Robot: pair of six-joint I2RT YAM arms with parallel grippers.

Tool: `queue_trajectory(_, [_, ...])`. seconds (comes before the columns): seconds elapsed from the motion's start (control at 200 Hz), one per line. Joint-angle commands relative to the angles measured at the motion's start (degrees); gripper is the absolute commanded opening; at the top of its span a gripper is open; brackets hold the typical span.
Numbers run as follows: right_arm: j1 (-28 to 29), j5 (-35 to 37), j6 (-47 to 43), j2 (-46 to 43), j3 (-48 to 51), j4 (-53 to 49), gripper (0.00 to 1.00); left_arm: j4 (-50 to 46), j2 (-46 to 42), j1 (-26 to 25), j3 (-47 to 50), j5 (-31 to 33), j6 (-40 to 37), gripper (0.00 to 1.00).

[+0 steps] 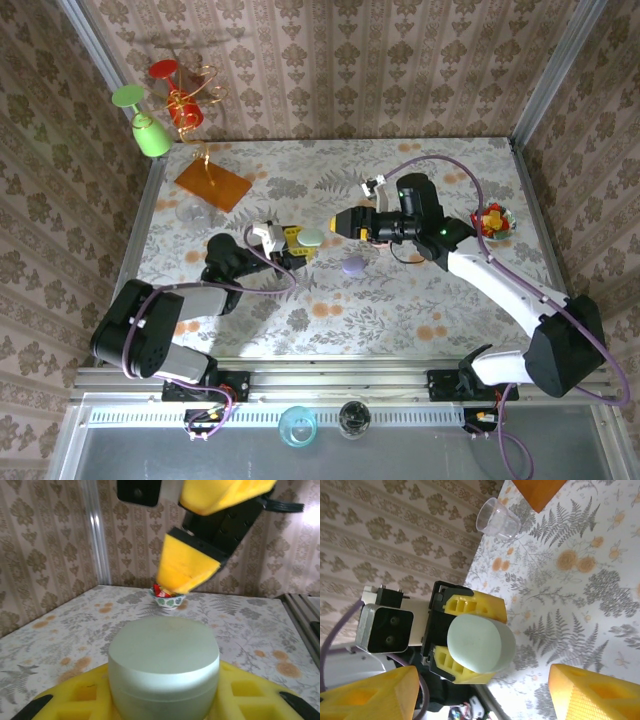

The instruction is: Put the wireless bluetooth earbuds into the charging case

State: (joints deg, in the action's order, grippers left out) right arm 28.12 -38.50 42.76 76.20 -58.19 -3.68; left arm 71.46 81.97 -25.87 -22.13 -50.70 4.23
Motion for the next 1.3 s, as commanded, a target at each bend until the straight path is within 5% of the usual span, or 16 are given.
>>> queue_trajectory(0.0, [-0.1,-6.2,10.4,0.9,1.9,7.9,0.71,2.1,-1.1,-2.0,-0.9,4.3,-1.2,0.24])
queue_trajectory(0.47, [0.9,-10.5,22.5,8.7,5.0,25.4,0.67,2.3,1.1,-5.6,-4.6,8.9,-1.8,0.24])
queue_trajectory(0.86, [-0.1,-8.9,25.4,7.9,7.7,30.4,0.17,2.3,3.0,-5.7,-4.5,10.3,-2.2,0.25])
queue_trajectory(0.97, [-0.5,-8.0,25.4,7.7,8.3,30.5,0.14,2.2,2.9,-5.7,-4.1,10.6,-2.2,0.36])
queue_trajectory(1.145, [-3.5,-3.4,24.5,6.1,11.3,28.9,0.14,0.8,1.8,-5.4,-1.3,11.9,-6.7,0.69])
queue_trajectory(1.295, [-7.7,2.3,19.2,4.0,14.5,20.7,0.15,-3.7,-0.2,-5.2,0.6,10.4,-10.0,0.84])
